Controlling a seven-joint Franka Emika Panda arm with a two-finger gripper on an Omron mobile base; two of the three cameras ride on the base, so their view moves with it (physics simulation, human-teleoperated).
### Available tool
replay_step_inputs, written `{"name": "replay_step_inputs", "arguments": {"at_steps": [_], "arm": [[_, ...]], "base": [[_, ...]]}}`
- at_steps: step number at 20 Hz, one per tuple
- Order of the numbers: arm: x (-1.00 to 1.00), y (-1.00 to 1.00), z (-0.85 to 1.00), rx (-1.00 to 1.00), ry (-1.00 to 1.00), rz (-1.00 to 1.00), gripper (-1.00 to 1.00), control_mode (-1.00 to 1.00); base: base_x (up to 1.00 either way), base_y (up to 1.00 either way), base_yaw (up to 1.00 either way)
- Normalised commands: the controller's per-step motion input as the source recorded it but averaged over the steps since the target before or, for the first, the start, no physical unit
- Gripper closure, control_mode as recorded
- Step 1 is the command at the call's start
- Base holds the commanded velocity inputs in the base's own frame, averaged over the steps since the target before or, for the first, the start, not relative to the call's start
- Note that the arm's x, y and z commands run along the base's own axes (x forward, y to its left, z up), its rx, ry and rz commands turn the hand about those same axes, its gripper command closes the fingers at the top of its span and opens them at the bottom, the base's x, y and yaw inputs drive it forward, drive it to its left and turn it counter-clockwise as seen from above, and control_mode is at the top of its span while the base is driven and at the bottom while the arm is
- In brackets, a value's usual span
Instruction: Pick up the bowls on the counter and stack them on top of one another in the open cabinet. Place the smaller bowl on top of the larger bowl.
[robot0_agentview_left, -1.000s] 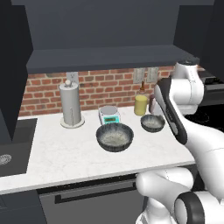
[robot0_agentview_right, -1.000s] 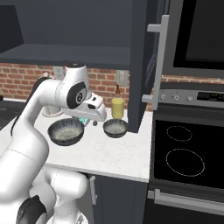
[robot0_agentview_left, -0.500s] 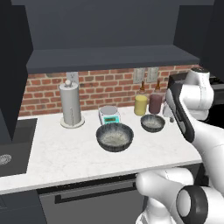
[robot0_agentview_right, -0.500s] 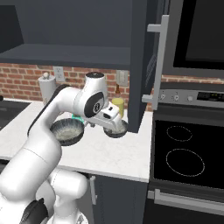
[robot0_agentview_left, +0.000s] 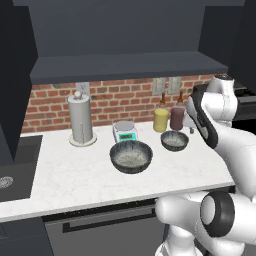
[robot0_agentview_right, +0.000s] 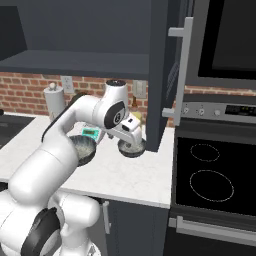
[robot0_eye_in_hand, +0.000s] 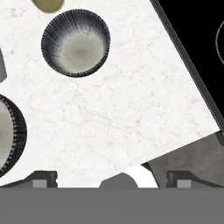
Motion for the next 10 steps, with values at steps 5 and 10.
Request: {"name": "replay_step_inputs", "arguments": {"at_steps": [5, 10], "arm": [[0.42, -0.10, -0.14, 0.07, 0.01, -0.04, -1.00, -1.00], [0.35, -0.15, -0.42, 0.11, 0.00, 0.00, -1.00, -1.00]], "base": [[0.00, 0.00, 0.00], [0.00, 0.00, 0.00]]}}
